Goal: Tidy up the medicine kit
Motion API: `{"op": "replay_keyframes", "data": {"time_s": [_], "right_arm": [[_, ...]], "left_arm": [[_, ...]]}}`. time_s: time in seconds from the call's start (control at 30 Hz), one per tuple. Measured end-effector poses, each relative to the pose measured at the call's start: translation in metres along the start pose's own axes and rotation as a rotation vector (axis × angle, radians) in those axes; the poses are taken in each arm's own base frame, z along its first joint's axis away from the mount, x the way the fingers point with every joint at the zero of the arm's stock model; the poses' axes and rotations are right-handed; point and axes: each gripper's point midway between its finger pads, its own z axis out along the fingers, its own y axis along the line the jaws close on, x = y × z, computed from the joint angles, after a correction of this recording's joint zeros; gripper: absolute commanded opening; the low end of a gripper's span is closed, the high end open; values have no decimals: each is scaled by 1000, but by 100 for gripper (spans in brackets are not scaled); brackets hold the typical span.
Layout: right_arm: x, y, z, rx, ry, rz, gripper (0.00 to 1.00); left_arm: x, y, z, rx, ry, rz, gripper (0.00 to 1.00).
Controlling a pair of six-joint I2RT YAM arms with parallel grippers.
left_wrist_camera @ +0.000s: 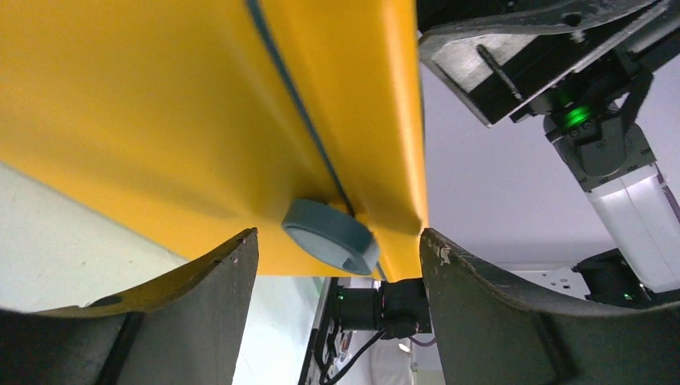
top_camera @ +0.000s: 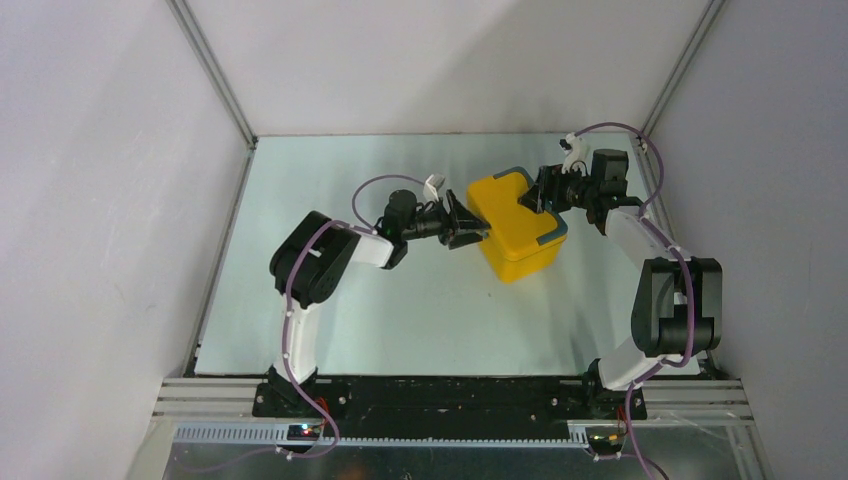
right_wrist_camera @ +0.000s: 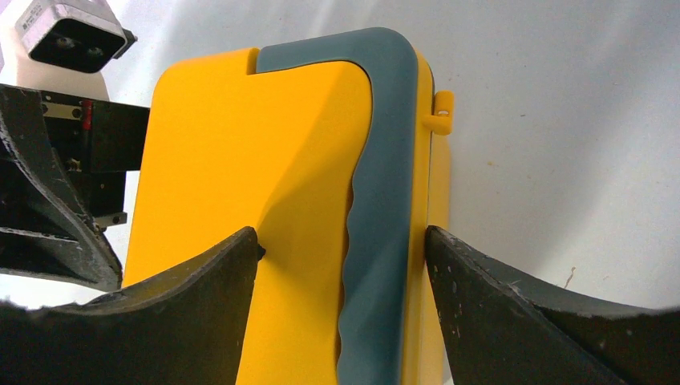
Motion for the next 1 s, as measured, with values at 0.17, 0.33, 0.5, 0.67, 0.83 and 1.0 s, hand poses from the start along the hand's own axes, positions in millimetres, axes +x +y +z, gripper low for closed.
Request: {"op": "replay_keyframes", "data": {"time_s": [0.17,0.33,0.5,0.67,0.83,1.0], "right_arm": [[0,0,0,-2,0,0,78],[0,0,1,-3,1,1,78],[0,0,1,-6,1,1,78],[0,1,2,-16,0,1,78],[0,2,3,-24,0,1,78],[0,2,3,-26,0,1,78]], "left_arm": [[-5,-20,2,67,-5,22,76],[-5,-22,1,81,-1,-10,75],[-5,-20,0,76,-5,-18,72],[-3,-16,-3,74,-24,-19,68],[2,-23,-15,78,-51,-10,68],[3,-42,-21,121,-62,31,68]]}}
